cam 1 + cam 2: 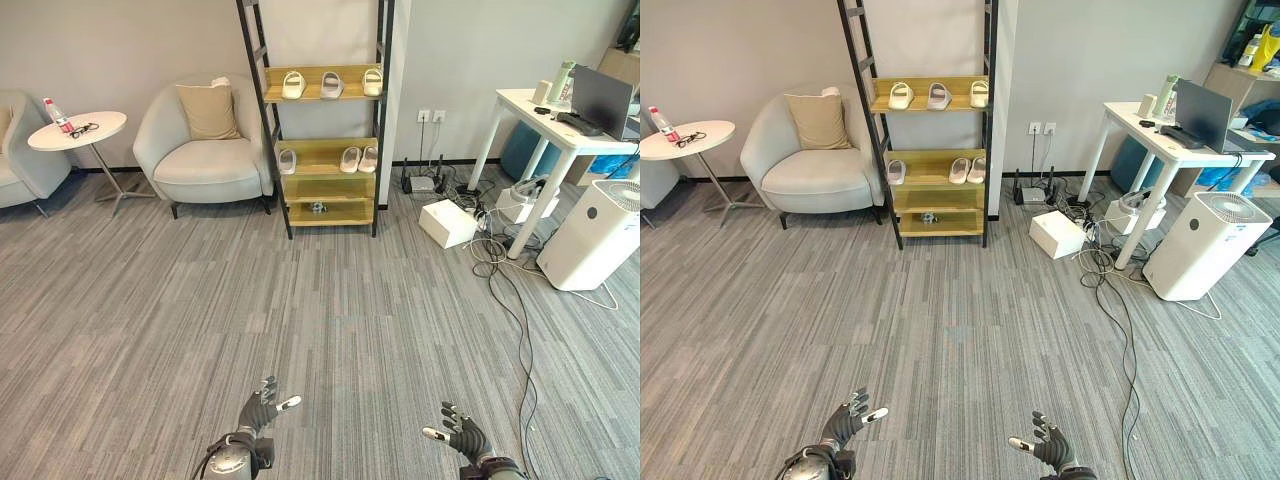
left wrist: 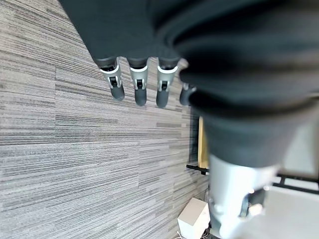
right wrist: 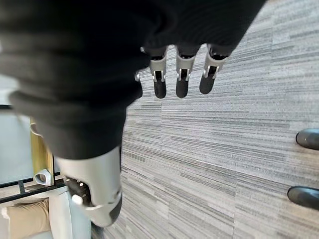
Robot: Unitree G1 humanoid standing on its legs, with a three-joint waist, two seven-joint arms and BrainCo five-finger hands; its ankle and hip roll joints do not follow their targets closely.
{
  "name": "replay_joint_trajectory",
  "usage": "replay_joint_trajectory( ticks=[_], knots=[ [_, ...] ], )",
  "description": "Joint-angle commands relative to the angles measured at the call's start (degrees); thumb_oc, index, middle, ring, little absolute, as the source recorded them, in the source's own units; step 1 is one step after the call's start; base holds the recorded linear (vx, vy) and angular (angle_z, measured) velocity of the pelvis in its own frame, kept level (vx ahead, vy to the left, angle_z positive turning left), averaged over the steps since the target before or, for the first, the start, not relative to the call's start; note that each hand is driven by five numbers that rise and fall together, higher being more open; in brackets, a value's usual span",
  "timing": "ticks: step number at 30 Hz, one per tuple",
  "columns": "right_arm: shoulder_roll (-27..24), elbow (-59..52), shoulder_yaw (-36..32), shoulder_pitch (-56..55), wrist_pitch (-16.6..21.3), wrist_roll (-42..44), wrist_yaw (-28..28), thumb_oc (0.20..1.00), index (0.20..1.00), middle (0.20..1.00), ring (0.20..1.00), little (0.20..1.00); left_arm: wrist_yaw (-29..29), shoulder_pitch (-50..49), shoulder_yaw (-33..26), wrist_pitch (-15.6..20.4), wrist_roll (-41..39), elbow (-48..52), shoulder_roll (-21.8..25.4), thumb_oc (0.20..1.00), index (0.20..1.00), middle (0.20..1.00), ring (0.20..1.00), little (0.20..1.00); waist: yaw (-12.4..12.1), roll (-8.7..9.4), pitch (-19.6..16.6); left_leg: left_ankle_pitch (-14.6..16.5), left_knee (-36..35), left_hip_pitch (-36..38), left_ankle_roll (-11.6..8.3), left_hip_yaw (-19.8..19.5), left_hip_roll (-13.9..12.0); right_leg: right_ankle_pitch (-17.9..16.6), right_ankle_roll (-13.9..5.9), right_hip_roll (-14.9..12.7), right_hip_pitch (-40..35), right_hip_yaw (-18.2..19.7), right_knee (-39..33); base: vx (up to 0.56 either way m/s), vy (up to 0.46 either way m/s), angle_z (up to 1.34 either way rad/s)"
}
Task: Arrange the slippers neatly on the shoe rack.
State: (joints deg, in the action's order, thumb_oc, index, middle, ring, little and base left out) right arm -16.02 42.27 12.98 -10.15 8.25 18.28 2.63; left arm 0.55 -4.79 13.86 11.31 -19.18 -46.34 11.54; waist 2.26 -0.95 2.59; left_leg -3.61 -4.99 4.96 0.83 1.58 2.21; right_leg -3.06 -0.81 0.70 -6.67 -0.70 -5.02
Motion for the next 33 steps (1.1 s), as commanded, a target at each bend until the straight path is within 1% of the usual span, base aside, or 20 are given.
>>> replay_joint_trajectory(
  ticks=[1, 9, 10, 11, 13, 15, 16, 17, 19, 20, 21, 22, 23, 24, 26, 27, 29, 31, 32, 33],
  knots=[
    [-0.6, -1.4, 1.0, 1.0, 1.4, 2.4, 1.0, 1.0, 1.0, 1.0, 1.0, 1.0, -0.7, 3.1, 0.3, 1.4, -1.4, -1.2, 1.1, 1.0, 1.0, 1.0, 1.0, 1.0, -0.3, 2.14, 0.2, 3.4, 0.0, 0.7, -1.92, -3.0, -1.3, 2.2, -6.02, -4.9, 1.5, 2.1, 0.4, 0.0, 0.0, 0.0],
    [-1.3, -3.6, 0.6, 1.7, 1.4, 0.7, 0.3, 1.0, 1.0, 1.0, 1.0, 1.0, -0.1, 2.4, -1.2, 1.5, -1.5, -0.7, 1.6, 1.0, 1.0, 1.0, 1.0, 1.0, -0.9, 2.54, 1.7, 3.3, 0.0, -0.6, -1.57, -2.9, -1.0, 1.6, -6.53, -5.0, 3.2, 2.9, 0.3, 0.0, 0.013, 0.0],
    [-1.5, -3.4, 0.7, 2.2, 1.4, 0.3, 0.1, 1.0, 1.0, 1.0, 1.0, 1.0, 0.3, 2.6, -1.6, 1.6, -1.6, -0.3, 1.8, 1.0, 1.0, 1.0, 1.0, 1.0, -1.0, 2.71, 2.1, 3.2, 0.0, -0.7, -1.46, -2.8, -1.0, 1.3, -6.75, -5.1, 3.5, 3.1, 0.4, -0.04, 0.132, -0.14],
    [-2.0, -3.8, 0.4, 2.9, 1.3, -0.1, 0.0, 1.0, 1.0, 1.0, 1.0, 1.0, 0.6, 2.8, -2.3, 1.8, -2.1, 1.4, 2.7, 1.0, 1.0, 1.0, 1.0, 1.0, -1.3, 3.33, 2.5, 3.3, 0.0, -1.1, -1.09, -2.5, -0.8, 1.0, -7.19, -5.4, 4.0, 3.5, 0.6, -0.02, 0.11, -0.17],
    [-2.3, -3.9, 0.1, 3.2, 1.3, -0.5, -0.1, 1.0, 1.0, 1.0, 1.0, 1.0, 0.7, 3.1, -2.5, 1.8, -2.4, 2.1, 3.1, 1.0, 1.0, 1.0, 1.0, 1.0, -1.3, 3.65, 2.9, 3.5, 0.4, -1.3, -0.81, -2.4, -0.6, 1.2, -7.46, -5.8, 4.4, 3.5, 1.5, -0.02, 0.094, -0.11],
    [-2.6, -4.2, -0.6, 3.9, 1.4, -0.4, -0.3, 1.0, 1.0, 1.0, 1.0, 1.0, 0.5, 3.9, -2.6, 1.7, -2.2, 2.3, 3.7, 1.0, 1.0, 1.0, 1.0, 1.0, -1.4, 3.93, 3.4, 4.0, 1.0, -1.8, -0.17, -2.4, -0.2, 2.0, -8.01, -6.0, 6.3, 3.8, 5.7, -0.04, 0.122, 0.0],
    [-2.9, -4.4, -0.9, 4.3, 1.3, -0.8, -0.4, 1.0, 1.0, 1.0, 1.0, 1.0, 0.4, 4.7, -2.4, 1.5, -1.3, 2.3, 4.3, 1.0, 1.0, 1.0, 1.0, 1.0, -1.3, 4.04, 4.1, 4.6, 1.8, -2.0, 0.38, -2.4, 0.0, 2.8, -8.69, -6.2, 8.1, 4.0, 9.9, -0.06, 0.128, -0.01],
    [-2.8, -4.4, -0.9, 4.6, 1.3, -0.8, -0.5, 1.0, 1.0, 1.0, 1.0, 1.0, 0.4, 5.2, -2.2, 1.5, -0.7, 2.2, 4.5, 1.0, 1.0, 1.0, 1.0, 1.0, -1.2, 3.99, 4.7, 4.9, 2.0, -2.1, 0.63, -2.3, 0.0, 2.7, -9.09, -6.2, 9.7, 4.0, 12.9, -0.06, 0.129, -0.1],
    [-2.4, -3.5, -0.8, 5.7, 1.5, -0.7, -0.6, 1.0, 1.0, 1.0, 1.0, 1.0, 0.7, 6.7, -1.9, 1.4, 0.7, 0.6, 4.8, 1.0, 1.0, 1.0, 1.0, 1.0, -0.8, 3.86, 6.2, 5.2, 2.3, -1.6, 1.02, -1.7, -0.1, 0.4, -10.04, -6.2, 13.1, 4.1, 20.0, 0.0, 0.108, -0.08],
    [-2.4, -3.9, -0.7, 5.7, 1.4, -1.0, -0.4, 1.0, 1.0, 1.0, 1.0, 1.0, 0.7, 7.0, -2.1, 1.2, 0.8, 0.3, 4.9, 1.0, 1.0, 1.0, 1.0, 1.0, -0.5, 3.78, 6.5, 5.4, 2.3, -1.2, 0.96, -2.1, -0.2, -0.4, -10.0, -5.9, 14.5, 4.4, 21.6, 0.09, 0.062, -0.06],
    [-2.3, -4.2, -0.8, 5.6, 1.4, -1.0, -0.4, 1.0, 1.0, 1.0, 1.0, 1.0, 0.7, 7.3, -2.3, 1.4, 0.8, -0.4, 4.9, 1.0, 1.0, 1.0, 1.0, 1.0, -0.3, 3.73, 6.6, 5.5, 2.0, -0.6, 0.82, -2.3, -0.4, -0.7, -9.81, -5.8, 15.7, 4.3, 21.6, 0.16, 0.026, -0.08],
    [-2.3, -4.3, -1.0, 5.4, 1.4, -0.6, -0.3, 1.0, 1.0, 1.0, 1.0, 1.0, 0.9, 7.4, -2.4, 1.4, 0.6, -0.5, 4.8, 1.0, 1.0, 1.0, 1.0, 1.0, 0.0, 3.7, 6.6, 5.7, 1.7, 0.1, 0.63, -2.4, -0.4, -0.8, -9.52, -5.8, 16.5, 3.9, 20.1, 0.19, 0.0, 0.07],
    [-2.4, -4.1, -1.2, 5.3, 1.4, -0.5, -0.4, 1.0, 1.0, 1.0, 1.0, 1.0, 0.9, 7.6, -2.4, 1.4, 0.5, -0.6, 4.6, 1.0, 1.0, 1.0, 1.0, 1.0, 0.2, 3.67, 6.8, 6.1, 1.3, 1.0, 0.44, -2.7, -0.5, -0.8, -9.21, -6.0, 16.2, 3.0, 17.4, 0.22, -0.021, 0.13],
    [-2.6, -4.1, -1.3, 5.3, 1.4, -0.4, -0.5, 1.0, 1.0, 1.0, 1.0, 1.0, 0.9, 7.8, -2.3, 1.3, 0.4, -0.8, 4.5, 1.0, 1.0, 1.0, 1.0, 1.0, 0.6, 3.68, 6.9, 6.5, 1.1, 1.8, 0.23, -3.0, -0.3, -1.4, -8.95, -6.2, 16.2, 2.5, 15.0, 0.32, -0.082, 0.19],
    [-2.6, -4.3, -1.7, 4.4, 1.2, -0.9, -0.8, 1.0, 1.0, 1.0, 1.0, 1.0, 1.2, 8.5, -2.1, 1.0, 0.9, -1.1, 3.7, 1.0, 1.0, 1.0, 1.0, 1.0, 2.5, 3.81, 6.9, 9.0, 0.1, 5.9, -0.73, -3.8, -0.8, -5.5, -9.68, -6.0, 19.0, 0.9, 6.5, 0.57, -0.207, 0.06],
    [-2.9, -5.3, -2.2, 3.0, 1.0, -1.4, -0.7, 1.0, 1.0, 1.0, 1.0, 1.0, 1.1, 8.7, -1.4, 1.1, 1.1, -0.2, 3.1, 1.0, 1.0, 1.0, 1.0, 1.0, 3.5, 3.6, 6.3, 10.3, 0.1, 8.0, -1.42, -4.6, -1.3, -6.4, -9.66, -5.6, 18.9, -0.1, 4.9, 0.57, -0.27, 0.1],
    [-3.4, -5.8, -2.5, 1.9, 1.2, -1.2, -0.5, 1.0, 1.0, 1.0, 1.0, 1.0, 0.9, 8.7, -0.9, 1.2, 1.6, -0.1, 2.8, 1.0, 1.0, 1.0, 1.0, 1.0, 4.1, 3.03, 5.2, 10.4, 1.0, 8.6, -2.13, -5.1, -2.2, -5.7, -8.59, -4.8, 17.9, 0.7, 4.8, 0.34, -0.219, 0.39],
    [-4.0, -5.8, -2.4, 1.8, 1.3, -0.9, -0.3, 1.0, 1.0, 1.0, 1.0, 1.0, 0.8, 8.8, -0.5, 1.1, 1.5, -0.1, 2.6, 1.0, 1.0, 1.0, 1.0, 1.0, 4.7, 2.05, 4.4, 9.8, 2.7, 8.1, -3.34, -5.3, -3.9, -4.5, -7.68, -3.7, 17.4, 0.5, 5.7, 0.25, -0.216, 0.56],
    [-4.9, -7.2, -2.6, 1.1, 1.3, -0.4, 0.4, 1.0, 1.0, 1.0, 1.0, 1.0, 0.6, 8.9, -0.9, 0.9, 1.0, 0.3, 2.8, 1.0, 1.0, 1.0, 1.0, 1.0, 5.3, 1.07, 4.3, 7.2, 6.7, 7.2, -4.87, -6.1, -5.5, -2.3, -6.24, -2.5, 17.0, -0.1, 7.4, 0.26, -0.245, 0.33],
    [-5.5, -7.8, -2.6, 0.8, 1.2, -0.4, 0.7, 1.0, 1.0, 1.0, 1.0, 1.0, 0.5, 8.7, -0.8, 0.9, 0.9, 1.1, 3.0, 1.0, 1.0, 1.0, 1.0, 1.0, 5.4, 0.75, 4.6, 6.0, 9.5, 6.2, -5.51, -6.5, -5.6, -1.3, -5.7, -2.2, 16.6, -0.4, 8.4, 0.31, -0.286, 0.15]
  ],
)
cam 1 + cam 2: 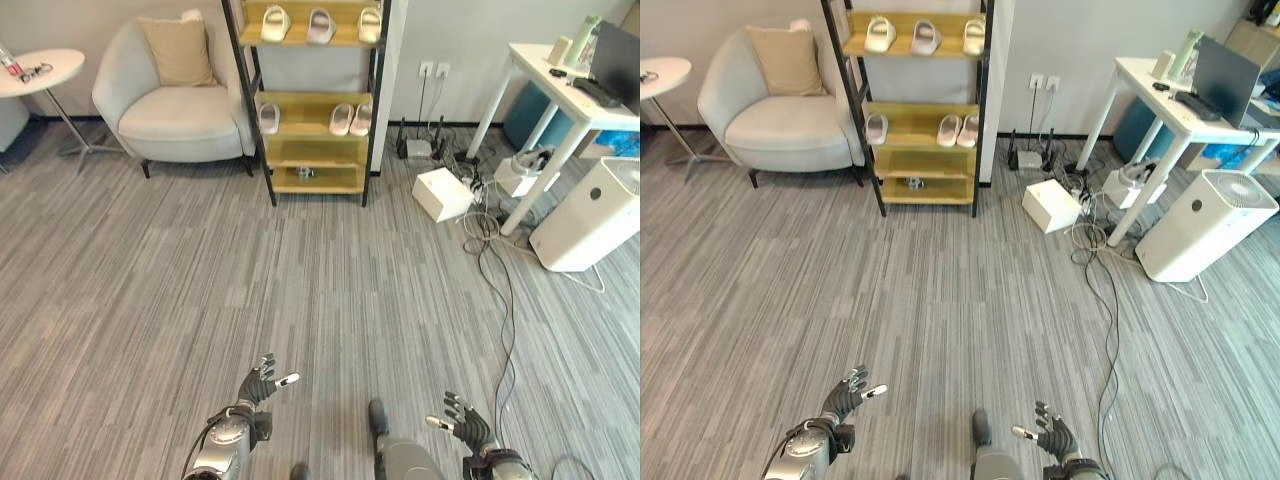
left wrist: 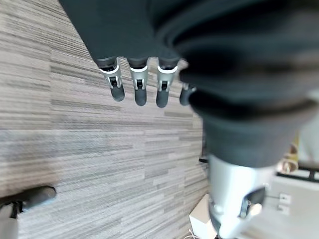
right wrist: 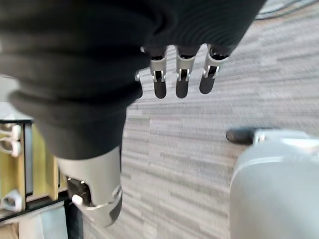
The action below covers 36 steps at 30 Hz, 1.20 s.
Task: Arrange the slippers neatly on the shoe rack.
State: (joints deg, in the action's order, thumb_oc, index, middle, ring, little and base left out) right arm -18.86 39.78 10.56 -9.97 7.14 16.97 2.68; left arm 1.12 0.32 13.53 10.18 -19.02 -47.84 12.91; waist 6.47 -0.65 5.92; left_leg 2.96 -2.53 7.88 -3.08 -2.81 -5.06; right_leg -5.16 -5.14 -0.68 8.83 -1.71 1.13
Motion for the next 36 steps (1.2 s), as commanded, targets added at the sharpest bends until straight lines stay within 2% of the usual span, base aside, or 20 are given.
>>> replay_joint_trajectory(
  ticks=[1, 2, 3, 6, 7, 8, 10, 12, 15, 19, 21, 23, 24, 26, 30, 32, 33, 34, 35, 36],
  knots=[
    [-3.5, -5.6, -0.2, 0.7, 2.4, 1.3, 0.9, 1.0, 1.0, 1.0, 1.0, 1.0, -0.1, 3.8, -0.5, 2.2, 0.9, 2.5, 1.8, 1.0, 1.0, 1.0, 1.0, 1.0, 0.9, 0.61, 2.2, -4.2, 15.1, 0.2, -2.67, -3.1, 2.9, 1.9, -0.24, -0.6, -0.4, 1.0, 3.0, 0.19, -0.181, 0.09],
    [-4.0, -5.5, -0.2, 0.9, 2.4, 1.4, 1.1, 1.0, 1.0, 1.0, 1.0, 1.0, 0.1, 4.1, -0.4, 2.3, 0.8, 2.1, 1.8, 1.0, 1.0, 1.0, 1.0, 1.0, 0.5, 0.97, 3.0, -6.2, 19.1, -1.8, -3.17, -3.7, 3.8, 2.5, 0.17, -0.9, -1.2, 1.0, 3.5, 0.27, -0.176, 0.11],
    [-4.5, -5.2, -0.6, 0.9, 2.1, 1.3, 1.0, 1.0, 1.0, 1.0, 1.0, 1.0, 0.1, 4.5, -0.1, 2.2, 0.2, 2.4, 1.7, 1.0, 1.0, 1.0, 1.0, 1.0, -0.3, 1.77, 4.0, -5.7, 18.6, -6.1, -2.33, -2.3, 4.4, 3.6, 0.43, -1.9, -3.1, 1.4, 3.4, 0.27, -0.107, 0.02],
    [-5.0, -4.9, -1.4, 0.7, 2.0, 1.1, 0.6, 1.0, 1.0, 1.0, 1.0, 1.0, 0.0, 4.0, -0.2, 2.3, 0.0, 1.7, 1.7, 1.0, 1.0, 1.0, 1.0, 1.0, -1.7, 2.28, 3.6, -3.5, 10.1, -11.6, -1.07, 0.4, 3.9, 5.2, -0.05, -3.0, -6.5, 1.5, 1.8, 0.35, -0.004, 0.01],
    [-5.0, -4.8, -1.6, 0.4, 2.3, 0.8, 0.2, 1.0, 1.0, 1.0, 1.0, 1.0, 0.1, 3.6, 0.0, 2.3, 0.4, 1.4, 1.6, 1.0, 1.0, 1.0, 1.0, 1.0, -2.7, 1.47, 3.5, -8.8, 3.1, -15.4, -1.4, 1.7, 2.5, 6.4, -0.28, -2.8, -9.4, 1.6, 0.6, 0.53, 0.116, 0.0],
    [-4.8, -4.1, -1.4, 0.8, 2.4, 0.3, 0.0, 1.0, 1.0, 1.0, 1.0, 1.0, 0.2, 3.7, 0.0, 2.2, 0.7, 1.1, 1.7, 1.0, 1.0, 1.0, 1.0, 1.0, -3.7, 1.19, 3.5, -11.4, 0.1, -18.2, -2.16, 3.9, 2.2, 7.3, -0.17, -2.4, -11.9, 2.3, -0.5, 0.45, 0.099, -0.05],
    [-4.6, -3.6, -1.1, 1.2, 2.2, 0.1, 0.0, 1.0, 1.0, 1.0, 1.0, 1.0, 0.3, 3.6, -0.1, 2.0, 0.9, 1.2, 1.9, 1.0, 1.0, 1.0, 1.0, 1.0, -4.2, 1.37, 3.4, -12.4, -0.8, -18.6, -2.27, 5.4, 2.0, 7.8, -0.53, -2.6, -13.6, 2.8, -1.2, 0.38, 0.14, -0.04],
    [-3.9, -3.5, 0.1, 1.5, 1.6, -1.1, 0.6, 1.0, 1.0, 1.0, 1.0, 1.0, 0.1, 2.9, -0.4, 2.1, 0.5, 0.9, 1.7, 1.0, 1.0, 1.0, 1.0, 1.0, -4.8, 1.31, 1.9, -11.3, 0.0, -16.8, -1.42, 5.2, 3.0, 8.9, -1.62, -4.0, -15.5, 3.8, -1.4, 0.47, 0.255, -0.55],
    [-2.5, -4.2, 0.0, 1.1, 1.2, -1.3, 1.0, 1.0, 1.0, 1.0, 1.0, 1.0, -0.1, 1.6, -0.8, 2.0, 0.6, 1.8, 1.6, 1.0, 1.0, 1.0, 1.0, 1.0, -5.3, 2.84, 0.7, -8.7, 1.6, -16.3, 0.35, 7.2, 4.4, 8.6, -3.58, -7.0, -15.3, 4.8, 0.3, 0.31, 0.225, -0.51],
    [-0.8, -4.1, 1.2, 1.7, 1.0, -1.5, 1.4, 1.0, 1.0, 1.0, 1.0, 1.0, 0.3, 1.7, -1.1, 2.0, 0.7, 2.6, 2.8, 1.0, 1.0, 1.0, 1.0, 1.0, -5.9, 4.62, 1.5, -5.9, 2.1, -14.6, 2.67, 9.1, 5.4, 3.7, -5.19, -8.3, -10.7, 6.2, 9.5, 0.19, 0.149, -0.83],
    [-0.7, -4.1, 1.4, 1.5, 0.9, -1.3, 1.6, 1.0, 1.0, 1.0, 1.0, 1.0, 0.2, 2.1, -0.9, 2.0, 0.8, 3.1, 3.4, 1.0, 1.0, 1.0, 1.0, 1.0, -5.4, 4.77, 2.2, -4.9, 1.9, -13.2, 2.99, 8.7, 5.8, 2.0, -5.01, -7.5, -8.8, 7.1, 10.6, 0.22, 0.107, 0.41],
    [-0.7, -4.2, 0.8, 0.8, 1.1, -0.7, 1.8, 1.0, 1.0, 1.0, 1.0, 1.0, 0.2, 2.6, -1.1, 2.2, 0.3, 2.3, 3.8, 1.0, 1.0, 1.0, 1.0, 1.0, -4.2, 4.04, 3.2, -4.0, 0.2, -10.0, 2.77, 7.7, 5.5, 3.5, -4.15, -5.3, -5.5, 6.4, 7.4, 0.35, 0.006, 0.57],
    [-0.8, -4.2, 0.5, 0.1, 1.3, -0.5, 1.7, 1.0, 1.0, 1.0, 1.0, 1.0, 0.5, 3.2, -1.2, 2.1, 0.6, 1.3, 3.8, 1.0, 1.0, 1.0, 1.0, 1.0, -2.8, 4.17, 3.9, -3.1, -1.0, -6.9, 2.35, 6.8, 5.3, 2.3, -3.87, -4.3, -1.8, 3.7, 2.3, 0.41, -0.091, 0.31],
    [-0.7, -4.9, 0.7, -0.4, 1.3, -1.1, 1.7, 1.0, 1.0, 1.0, 1.0, 1.0, 0.7, 3.8, -1.4, 1.9, 0.9, 0.4, 3.5, 1.0, 1.0, 1.0, 1.0, 1.0, -1.7, 4.48, 3.9, -1.8, -1.7, -3.7, 1.78, 6.5, 5.2, -0.1, -3.94, -3.6, 0.0, -0.3, -0.5, 0.39, -0.167, 0.34],
    [-1.3, -4.9, 1.3, -0.9, 1.4, -0.3, 2.2, 1.0, 1.0, 1.0, 1.0, 1.0, 0.2, 3.6, -0.8, 1.9, 1.0, 0.4, 2.9, 1.0, 1.0, 1.0, 1.0, 1.0, -1.3, 4.6, 2.7, 0.3, 2.2, -2.3, 0.63, 5.5, 3.6, 1.7, -2.12, -1.9, -2.6, -0.4, 0.4, 0.25, -0.195, 0.53],
    [-3.0, -5.2, 1.6, -0.7, 1.3, 0.5, 3.0, 1.0, 1.0, 1.0, 1.0, 1.0, 0.1, 4.0, -0.9, 2.0, 0.1, 0.1, 2.3, 1.0, 1.0, 1.0, 1.0, 1.0, -1.8, 4.74, 3.7, -3.1, 16.1, -7.0, -1.75, 3.6, 4.0, 3.7, 0.02, -1.5, -4.9, -1.2, 2.1, 0.22, -0.182, 0.22],
    [-3.3, -4.9, 1.5, -0.6, 1.2, 0.6, 2.9, 1.0, 1.0, 1.0, 1.0, 1.0, 0.2, 4.3, -0.8, 2.0, -0.4, -0.2, 2.2, 1.0, 1.0, 1.0, 1.0, 1.0, -2.1, 5.05, 4.1, -3.8, 17.0, -8.7, -1.81, 3.3, 4.0, 4.3, 0.21, -1.8, -5.7, -1.6, 2.2, 0.32, -0.034, 0.18],
    [-3.8, -4.7, 0.9, -1.0, 1.1, 0.3, 2.8, 1.0, 1.0, 1.0, 1.0, 1.0, 0.3, 3.4, -0.8, 2.2, -1.0, -0.6, 1.6, 1.0, 1.0, 1.0, 1.0, 1.0, -3.2, 5.74, 3.8, -3.8, 10.3, -12.0, -1.29, 6.3, 0.7, 5.3, -0.52, -3.7, -8.5, -2.4, 0.5, 0.25, 0.026, 0.37],
    [-3.8, -4.7, 0.9, -1.1, 1.1, 0.3, 2.8, 1.0, 1.0, 1.0, 1.0, 1.0, 0.3, 3.4, -0.8, 2.2, -1.0, -0.5, 1.6, 1.0, 1.0, 1.0, 1.0, 1.0, -3.2, 5.77, 3.9, -3.7, 10.2, -11.8, -1.28, 6.3, 0.7, 5.4, -0.53, -3.8, -8.7, -2.4, 0.4, 0.35, 0.124, 0.35],
    [-4.1, -4.0, 0.5, -1.0, 1.2, 0.1, 2.3, 1.0, 1.0, 1.0, 1.0, 1.0, 0.6, 3.3, -0.3, 2.2, -0.7, -0.5, 1.6, 1.0, 1.0, 1.0, 1.0, 1.0, -3.9, 5.16, 3.8, -8.9, 4.7, -15.5, -2.39, 8.1, -2.8, 6.2, -1.11, -4.4, -10.4, -3.3, -0.9, 0.15, 0.082, 0.32]
  ],
)
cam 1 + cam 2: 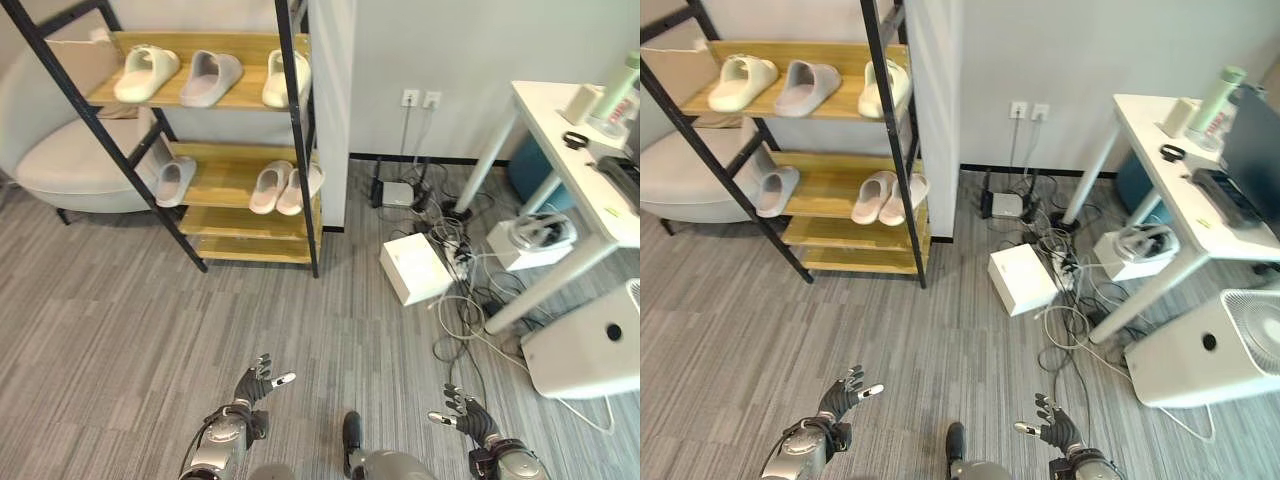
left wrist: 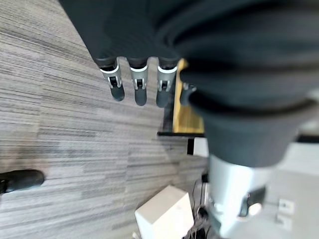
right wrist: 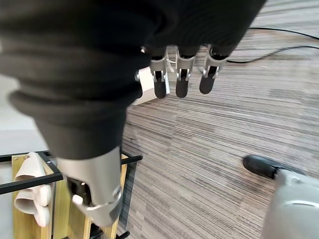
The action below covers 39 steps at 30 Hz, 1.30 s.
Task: Arrange the slippers neatly on the shoe rack.
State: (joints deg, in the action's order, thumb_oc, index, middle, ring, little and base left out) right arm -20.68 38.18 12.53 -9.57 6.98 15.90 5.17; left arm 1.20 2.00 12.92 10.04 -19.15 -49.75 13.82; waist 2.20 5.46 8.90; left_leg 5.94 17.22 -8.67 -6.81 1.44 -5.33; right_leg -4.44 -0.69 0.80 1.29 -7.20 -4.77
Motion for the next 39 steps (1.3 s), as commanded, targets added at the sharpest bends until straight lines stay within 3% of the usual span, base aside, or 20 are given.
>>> replay_joint_trajectory(
  ticks=[1, 3, 5, 8, 9, 11, 12, 15, 18, 21, 24, 25, 29, 33, 34, 36, 38, 39],
  knots=[
    [-2.3, -2.4, -1.5, -1.4, 1.3, 1.1, -0.2, 1.0, 1.0, 1.0, 1.0, 1.0, 0.5, 1.7, 0.4, 2.3, -0.6, 1.4, 0.7, 1.0, 1.0, 1.0, 1.0, 1.0, 0.4, -0.9, 0.9, -12.1, -15.4, 1.3, 1.3, 3.8, -2.5, 5.5, -5.57, -5.9, -3.1, 2.1, 4.9, 0.3, 0.199, 0.35],
    [-3.1, -1.7, -2.3, -0.8, 1.4, 0.6, -1.0, 1.0, 1.0, 1.0, 1.0, 1.0, 0.8, 2.5, 0.3, 2.1, 0.1, 0.3, 1.0, 1.0, 1.0, 1.0, 1.0, 1.0, 0.1, -1.65, 0.4, -18.0, -20.8, -2.3, -1.44, 9.4, -7.9, 6.5, -7.43, -8.4, -7.7, 1.6, 2.0, 0.53, 0.469, -0.12],
    [-2.6, -0.5, -2.4, -0.8, 0.7, -0.3, -0.7, 1.0, 1.0, 1.0, 1.0, 1.0, 0.4, 2.3, 0.1, 2.1, -0.4, -0.2, 0.8, 1.0, 1.0, 1.0, 1.0, 1.0, 0.0, -1.55, -1.3, -16.2, -18.6, -1.4, -0.61, 11.4, -6.2, 5.5, -9.41, -11.8, -9.0, 2.0, 1.8, 0.54, 0.55, -0.34],
    [-1.0, -0.3, -3.2, -0.7, 0.5, 0.4, -1.0, 1.0, 1.0, 1.0, 1.0, 1.0, 0.3, 1.5, -0.2, 2.1, -0.9, 1.0, 1.8, 1.0, 1.0, 1.0, 1.0, 1.0, -0.3, 0.68, -1.6, -12.4, -14.0, -1.9, 1.08, 13.5, -4.2, 0.2, -11.06, -15.5, -7.6, 3.9, 4.4, 0.28, 0.351, -0.15],
    [-0.5, -0.5, -3.0, -0.3, 0.5, 0.2, -0.9, 1.0, 1.0, 1.0, 1.0, 1.0, 0.3, 1.2, -0.6, 2.2, -1.4, 1.9, 2.6, 1.0, 1.0, 1.0, 1.0, 1.0, -0.9, 1.42, -1.1, -10.6, -13.0, -2.0, 2.29, 13.8, -3.2, -2.2, -11.08, -16.8, -5.9, 4.3, 7.3, 0.17, 0.269, -0.17],
    [-0.2, -0.1, -2.8, 0.3, 0.5, 0.2, -1.1, 1.0, 1.0, 1.0, 1.0, 1.0, 0.4, 1.2, -0.6, 2.2, -1.4, 2.4, 3.1, 1.0, 1.0, 1.0, 1.0, 1.0, -1.3, 1.72, -0.6, -9.8, -13.1, -1.6, 2.97, 14.4, -2.8, -3.2, -11.1, -17.1, -4.8, 4.1, 9.7, 0.19, 0.306, -0.12],
    [0.7, 0.5, -1.8, 1.0, 0.6, 0.9, -0.7, 1.0, 1.0, 1.0, 1.0, 1.0, 0.4, 1.6, -1.0, 2.2, -1.3, 2.4, 4.3, 1.0, 1.0, 1.0, 1.0, 1.0, -0.4, 1.4, 0.5, -8.2, -16.1, 2.3, 4.38, 14.2, -0.4, -2.8, -10.18, -12.4, 0.9, 6.5, 12.9, 0.34, 0.431, 0.12],
    [0.7, 1.3, -1.7, 0.7, 0.7, 1.1, -0.7, 1.0, 1.0, 1.0, 1.0, 1.0, 0.4, 2.1, -1.1, 2.2, -0.9, 1.2, 4.3, 1.0, 1.0, 1.0, 1.0, 1.0, 0.9, 0.28, 1.3, -7.7, -18.3, 6.1, 4.67, 13.1, 0.8, 0.8, -9.14, -8.3, 3.7, 5.6, 10.8, 0.31, 0.211, 0.22],
    [0.7, 1.9, -1.7, -0.8, 1.1, 1.6, -0.5, 1.0, 1.0, 1.0, 1.0, 1.0, 0.3, 2.7, -0.7, 1.9, -0.1, 0.4, 3.5, 1.0, 1.0, 1.0, 1.0, 1.0, 3.2, -0.22, 1.7, -6.4, -19.6, 11.0, 4.9, 9.7, 3.2, 1.2, -7.85, -2.4, 7.0, 5.3, 7.4, 0.37, 0.062, 0.64],
    [0.6, 2.8, -1.5, -2.3, 1.3, 2.8, 0.0, 1.0, 1.0, 1.0, 1.0, 1.0, -0.2, 3.1, 0.9, 2.2, 0.6, 0.1, 2.2, 1.0, 1.0, 1.0, 1.0, 1.0, 4.0, -0.41, 0.8, -4.6, -15.7, 11.8, 4.74, 6.1, 4.0, 2.2, -5.54, -0.3, 4.1, 7.4, 7.6, 0.26, -0.089, 1.28],
    [-0.6, 4.2, -1.8, -1.6, 1.1, 3.2, 0.1, 1.0, 1.0, 1.0, 1.0, 1.0, -0.9, 2.6, 1.8, 1.8, -0.8, 1.3, 1.0, 1.0, 1.0, 1.0, 1.0, 1.0, 2.8, -0.9, 0.9, -5.5, -5.8, 9.2, 2.82, 3.1, 5.2, 2.9, -3.94, -0.5, -0.4, 6.7, 6.0, 0.14, -0.089, 0.63],
    [-0.6, 4.2, -1.8, -1.6, 1.1, 3.2, 0.1, 1.0, 1.0, 1.0, 1.0, 1.0, -0.9, 2.6, 1.8, 1.8, -0.8, 1.3, 1.0, 1.0, 1.0, 1.0, 1.0, 1.0, 2.8, -0.92, 1.0, -5.5, -5.7, 9.1, 2.81, 3.0, 5.2, 2.9, -3.94, -0.4, -0.4, 6.6, 5.9, 0.09, 0.044, 0.09],
    [-1.5, 4.2, -2.8, -1.5, 1.0, 3.2, -0.6, 1.0, 1.0, 1.0, 1.0, 1.0, -0.3, 2.0, 2.4, 1.9, -1.3, 1.4, 0.7, 1.0, 1.0, 1.0, 1.0, 1.0, 1.9, -0.6, -0.3, -7.9, -12.9, 5.8, 1.81, 1.8, -1.4, 4.4, -5.12, -4.6, -3.0, 6.1, 4.0, 0.13, 0.181, -0.09],
    [-2.3, 4.9, -3.0, -0.8, 1.0, 2.9, -1.1, 1.0, 1.0, 1.0, 1.0, 1.0, 0.0, 2.5, 2.4, 2.0, -1.4, 0.9, 0.9, 1.0, 1.0, 1.0, 1.0, 1.0, 1.6, -2.56, -0.5, -16.1, -19.2, 4.0, -1.65, 0.0, -9.0, 6.4, -7.11, -7.5, -4.5, 8.0, 3.6, 0.19, 0.387, -0.15],
    [-2.3, 5.3, -2.9, -0.2, 0.6, 2.8, -0.8, 1.0, 1.0, 1.0, 1.0, 1.0, -0.3, 2.6, 2.3, 1.9, -1.5, 0.8, 1.0, 1.0, 1.0, 1.0, 1.0, 1.0, 1.5, -3.19, -1.2, -14.2, -18.9, 5.2, -1.74, -1.2, -7.9, 6.2, -8.2, -9.2, -5.2, 9.2, 3.2, 0.37, 0.722, -0.39],
    [-1.3, 4.9, -3.5, -0.8, 0.4, 2.1, -0.4, 1.0, 1.0, 1.0, 1.0, 1.0, -0.8, 2.3, 2.8, 2.1, -1.3, 1.0, 1.4, 1.0, 1.0, 1.0, 1.0, 1.0, 1.7, -2.65, -2.2, -12.0, -19.6, 5.9, -1.17, 0.8, -5.5, 4.4, -9.77, -12.2, -4.8, 10.3, 2.9, 0.21, 0.605, -0.67],
    [0.1, 4.9, -3.0, 0.7, 0.4, 1.7, -1.3, 1.0, 1.0, 1.0, 1.0, 1.0, -0.5, 3.7, 3.5, 2.2, -0.6, 0.9, 2.3, 1.0, 1.0, 1.0, 1.0, 1.0, 1.4, -1.47, -1.6, -9.1, -18.4, 4.9, 0.86, 3.3, -2.6, 0.2, -11.52, -15.6, -1.5, 11.1, 2.8, -0.06, 0.488, -0.26],
    [0.6, 4.6, -2.1, 2.0, 0.2, 1.0, -1.6, 1.0, 1.0, 1.0, 1.0, 1.0, 0.0, 4.5, 3.2, 2.2, -0.7, 0.8, 2.9, 1.0, 1.0, 1.0, 1.0, 1.0, 0.9, -1.16, -0.7, -8.4, -18.2, 4.7, 1.62, 5.3, -1.7, -2.9, -11.75, -16.7, 0.7, 9.4, 3.4, -0.08, 0.274, -0.28]
  ],
)
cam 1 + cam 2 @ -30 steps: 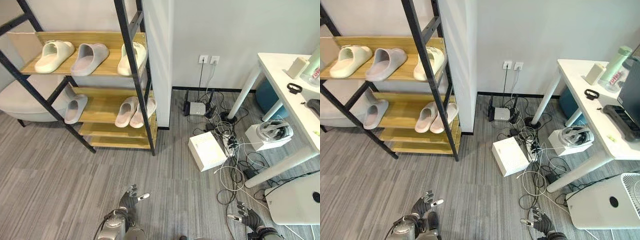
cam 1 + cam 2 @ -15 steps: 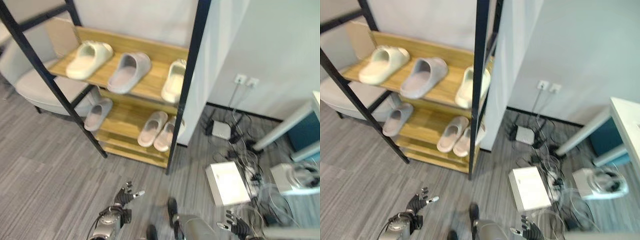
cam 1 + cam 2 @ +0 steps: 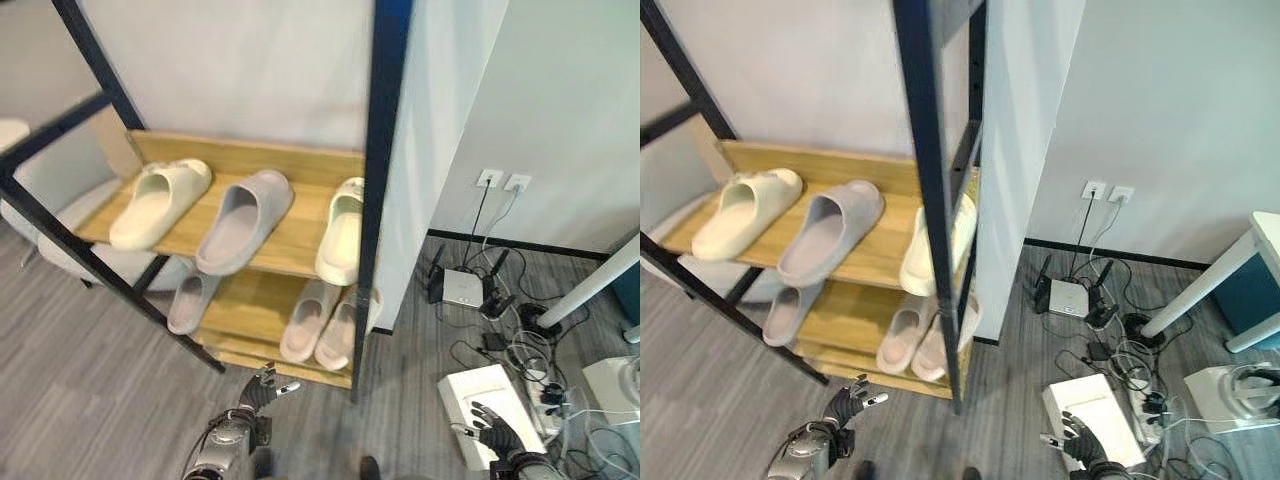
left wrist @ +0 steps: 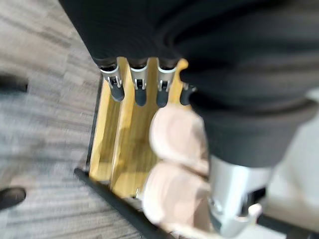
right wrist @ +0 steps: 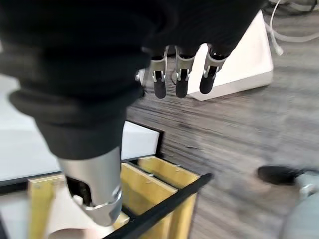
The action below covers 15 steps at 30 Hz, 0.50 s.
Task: Arrange the slippers neatly on the shoe rack.
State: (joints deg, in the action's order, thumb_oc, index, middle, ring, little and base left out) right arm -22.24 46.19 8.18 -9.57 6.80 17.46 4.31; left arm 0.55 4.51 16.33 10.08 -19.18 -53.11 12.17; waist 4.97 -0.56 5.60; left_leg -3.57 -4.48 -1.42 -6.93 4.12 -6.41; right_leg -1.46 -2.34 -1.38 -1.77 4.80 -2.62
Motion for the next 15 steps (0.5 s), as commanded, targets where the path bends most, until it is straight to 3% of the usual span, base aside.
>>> replay_joint_trajectory(
  ticks=[1, 2, 3, 4, 5, 6, 7, 8, 9, 13, 14, 15],
  knots=[
    [2.2, -3.4, 2.2, 2.0, 0.4, -0.5, -0.8, 1.0, 1.0, 1.0, 1.0, 1.0, 0.6, 2.0, -0.2, 2.2, -0.6, 4.1, 4.6, 1.0, 1.0, 1.0, 1.0, 1.0, -1.9, 4.88, 2.5, 1.1, 3.5, -2.7, 1.75, 2.7, -0.6, -5.9, -10.09, -14.6, 4.0, -2.6, 1.2, -0.1, 0.231, -0.61],
    [2.3, -3.7, 2.6, 2.6, 0.5, -0.5, -0.7, 1.0, 1.0, 1.0, 1.0, 1.0, 0.7, 2.0, -0.5, 2.3, -0.9, 4.4, 5.0, 1.0, 1.0, 1.0, 1.0, 1.0, -2.3, 4.73, 2.8, 1.1, 3.3, -2.9, 1.89, 3.9, -0.7, -6.1, -9.91, -14.6, 4.7, -4.9, 1.6, -0.05, 0.061, -0.83],
    [2.3, -3.6, 2.6, 2.6, 0.5, -0.5, -0.7, 1.0, 1.0, 1.0, 1.0, 1.0, 0.7, 2.0, -0.5, 2.3, -0.9, 4.4, 5.0, 1.0, 1.0, 1.0, 1.0, 1.0, -2.4, 4.73, 2.9, 1.1, 3.2, -2.8, 1.89, 4.0, -0.7, -6.1, -9.91, -14.6, 4.7, -4.8, 1.6, -0.1, 0.232, -0.79],
    [2.3, -3.5, 3.4, 3.3, 0.5, -1.1, -0.4, 1.0, 1.0, 1.0, 1.0, 1.0, 0.6, 1.7, -1.1, 2.1, -1.0, 4.8, 5.5, 1.0, 1.0, 1.0, 1.0, 1.0, -3.7, 4.5, 3.0, 1.5, 3.2, -2.9, 2.3, 6.2, -0.5, -5.4, -9.31, -14.4, 5.1, -12.5, 3.5, -0.07, 0.256, -0.53],
    [2.3, -3.0, 3.7, 3.5, 0.4, -1.2, -0.2, 1.0, 1.0, 1.0, 1.0, 1.0, 0.3, 1.6, -1.3, 1.9, -0.8, 4.6, 5.6, 1.0, 1.0, 1.0, 1.0, 1.0, -3.6, 4.45, 2.9, 1.5, 2.8, -2.7, 2.64, 7.0, -0.1, -4.1, -8.9, -13.0, 5.1, -13.7, 4.5, -0.06, 0.332, -0.4],
    [2.4, -2.5, 3.9, 3.6, 0.5, -1.1, 0.0, 1.0, 1.0, 1.0, 1.0, 1.0, 0.1, 1.3, -1.5, 1.9, -0.8, 4.6, 5.8, 1.0, 1.0, 1.0, 1.0, 1.0, -3.5, 4.43, 2.9, 1.5, 2.3, -1.8, 2.91, 7.8, 0.5, -2.5, -8.49, -10.7, 4.8, -13.0, 5.1, 0.0, 0.162, -0.58],
    [2.4, -2.5, 3.9, 3.6, 0.5, -1.1, 0.0, 1.0, 1.0, 1.0, 1.0, 1.0, 0.1, 1.3, -1.5, 1.9, -0.8, 4.6, 5.8, 1.0, 1.0, 1.0, 1.0, 1.0, -3.5, 4.44, 2.8, 1.4, 2.3, -2.0, 2.91, 7.8, 0.5, -2.6, -8.48, -10.7, 5.0, -13.0, 5.1, 0.05, 0.199, -0.79],
    [2.2, -2.1, 4.4, 3.2, 0.6, -1.2, 0.5, 1.0, 1.0, 1.0, 1.0, 1.0, -0.2, 0.1, -2.7, 1.7, -1.3, 4.7, 6.1, 1.0, 1.0, 1.0, 1.0, 1.0, -3.9, 4.52, 2.5, 0.8, 2.4, -0.7, 3.27, 8.9, 1.6, 1.3, -6.6, -4.9, 3.6, -13.3, 6.4, 0.05, 0.132, -0.59],
    [2.1, -2.4, 4.5, 2.9, 0.7, -1.0, 0.7, 1.0, 1.0, 1.0, 1.0, 1.0, -0.3, -0.2, -2.8, 1.6, -1.4, 4.7, 6.1, 1.0, 1.0, 1.0, 1.0, 1.0, -3.9, 4.57, 2.3, 0.6, 3.0, -0.9, 3.21, 8.7, 1.9, 2.4, -6.13, -3.5, 3.0, -13.1, 6.3, 0.06, 0.126, -0.29],
    [1.5, -1.8, 4.5, 2.0, 0.7, 0.1, 1.1, 1.0, 1.0, 1.0, 1.0, 1.0, -0.8, -0.7, -3.0, 1.6, -1.8, 4.6, 5.2, 1.0, 1.0, 1.0, 1.0, 1.0, -4.2, 4.8, 3.0, -0.3, 8.9, -1.1, 2.07, 7.9, 1.9, 3.3, -3.36, -1.3, -0.7, -11.4, 3.1, 0.02, -0.085, 0.0],
    [0.4, -1.8, 3.8, 1.7, 0.6, 0.3, 1.1, 1.0, 1.0, 1.0, 1.0, 1.0, -1.0, -0.5, -2.0, 1.7, -2.0, 5.8, 4.5, 1.0, 1.0, 1.0, 1.0, 1.0, -4.8, 5.0, 4.1, -2.0, 15.0, -4.2, 0.63, 2.0, 3.2, 2.9, -2.59, -1.4, -1.8, -11.6, 2.4, -0.05, -0.08, -0.11],
    [0.4, -1.8, 3.8, 1.7, 0.7, 0.3, 1.1, 1.0, 1.0, 1.0, 1.0, 1.0, -1.0, -0.5, -2.0, 1.7, -2.1, 5.8, 4.5, 1.0, 1.0, 1.0, 1.0, 1.0, -4.7, 4.98, 4.1, -2.0, 15.1, -4.3, 0.63, 1.9, 3.2, 2.9, -2.59, -1.4, -1.9, -11.7, 2.4, -0.09, -0.051, 0.06]
  ],
)
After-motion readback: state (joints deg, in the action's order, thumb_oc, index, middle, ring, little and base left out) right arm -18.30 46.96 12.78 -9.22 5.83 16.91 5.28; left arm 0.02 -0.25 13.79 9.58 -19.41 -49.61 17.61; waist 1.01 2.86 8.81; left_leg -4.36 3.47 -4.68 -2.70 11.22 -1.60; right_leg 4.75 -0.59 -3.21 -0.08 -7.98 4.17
